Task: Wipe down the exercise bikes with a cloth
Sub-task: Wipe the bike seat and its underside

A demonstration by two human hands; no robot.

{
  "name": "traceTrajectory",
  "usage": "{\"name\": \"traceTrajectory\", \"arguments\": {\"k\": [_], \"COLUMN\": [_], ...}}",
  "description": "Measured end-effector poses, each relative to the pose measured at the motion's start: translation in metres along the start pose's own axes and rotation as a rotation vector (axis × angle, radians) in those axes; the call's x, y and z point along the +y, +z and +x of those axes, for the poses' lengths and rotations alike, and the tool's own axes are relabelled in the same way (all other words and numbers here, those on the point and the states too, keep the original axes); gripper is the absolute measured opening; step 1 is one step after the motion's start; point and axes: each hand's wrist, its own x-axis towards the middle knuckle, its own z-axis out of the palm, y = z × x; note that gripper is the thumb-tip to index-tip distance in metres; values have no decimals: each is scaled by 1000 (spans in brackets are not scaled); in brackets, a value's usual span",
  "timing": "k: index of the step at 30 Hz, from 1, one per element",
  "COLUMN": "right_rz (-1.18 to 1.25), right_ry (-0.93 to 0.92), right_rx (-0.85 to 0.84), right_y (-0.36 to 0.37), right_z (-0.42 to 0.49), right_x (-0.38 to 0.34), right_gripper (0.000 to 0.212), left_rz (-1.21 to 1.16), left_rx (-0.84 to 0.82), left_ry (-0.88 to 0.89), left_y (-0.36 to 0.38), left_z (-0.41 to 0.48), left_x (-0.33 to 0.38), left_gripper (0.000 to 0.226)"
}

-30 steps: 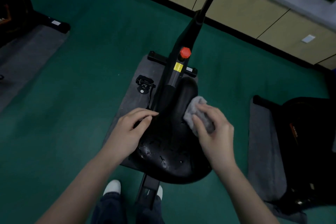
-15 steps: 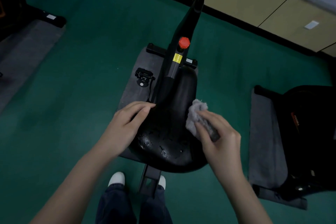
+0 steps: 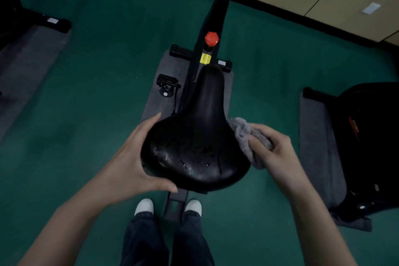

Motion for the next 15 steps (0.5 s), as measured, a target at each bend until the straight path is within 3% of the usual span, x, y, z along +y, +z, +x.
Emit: {"name": "traceTrajectory", "arguments": {"k": [3, 8, 11, 15], "right_rz": [217, 565, 502, 196], "right_ry": [139, 320, 242, 73], "right_rx": [105, 209, 271, 418], "right_y": [5, 21, 25, 37], "right_z": [-10, -10, -27, -53], "right_x": [15, 26, 30, 24], "right_gripper": [19, 20, 21, 22], "left_rz": [40, 38, 6, -6], "left_rx": [0, 56, 84, 94], "left_ry": [10, 40, 28, 18], "left_y": [3, 6, 8, 10], "left_z": [-2, 3, 4, 4], "left_x": [-4, -8, -11, -13], "left_gripper": [136, 124, 122, 123]}}
